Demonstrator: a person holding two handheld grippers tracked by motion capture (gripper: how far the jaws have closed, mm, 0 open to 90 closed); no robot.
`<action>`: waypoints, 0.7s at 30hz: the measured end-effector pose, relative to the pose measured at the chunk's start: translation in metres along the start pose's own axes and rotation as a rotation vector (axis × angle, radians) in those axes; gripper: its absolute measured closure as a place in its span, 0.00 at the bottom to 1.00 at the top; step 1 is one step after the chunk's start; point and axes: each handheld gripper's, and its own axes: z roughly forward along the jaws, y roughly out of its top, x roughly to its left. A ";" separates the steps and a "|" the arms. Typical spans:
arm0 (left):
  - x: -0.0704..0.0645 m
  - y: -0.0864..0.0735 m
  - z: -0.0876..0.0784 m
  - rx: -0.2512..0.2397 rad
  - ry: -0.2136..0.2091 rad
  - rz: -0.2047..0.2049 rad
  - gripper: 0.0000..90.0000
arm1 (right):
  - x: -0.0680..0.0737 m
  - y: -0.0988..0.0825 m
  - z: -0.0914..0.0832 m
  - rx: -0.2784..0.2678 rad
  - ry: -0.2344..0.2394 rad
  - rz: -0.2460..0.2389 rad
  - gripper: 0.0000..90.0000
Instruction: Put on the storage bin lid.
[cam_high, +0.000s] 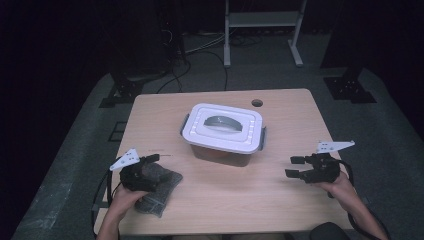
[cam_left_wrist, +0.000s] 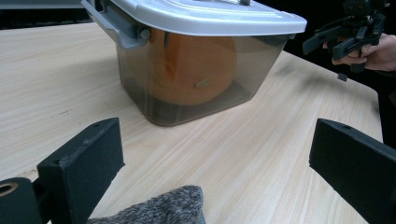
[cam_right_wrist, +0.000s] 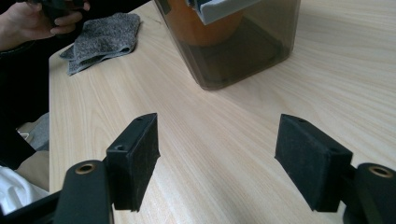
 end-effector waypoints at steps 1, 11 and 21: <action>0.000 0.000 0.000 0.000 -0.001 0.000 0.03 | 0.000 -0.001 0.000 -0.002 0.000 0.000 0.32; 0.000 0.000 0.000 0.002 -0.001 0.002 0.03 | 0.003 -0.008 0.000 -0.002 0.003 0.005 0.32; 0.000 0.000 0.001 0.006 -0.003 0.005 0.03 | 0.007 -0.015 0.001 0.000 0.006 0.009 0.31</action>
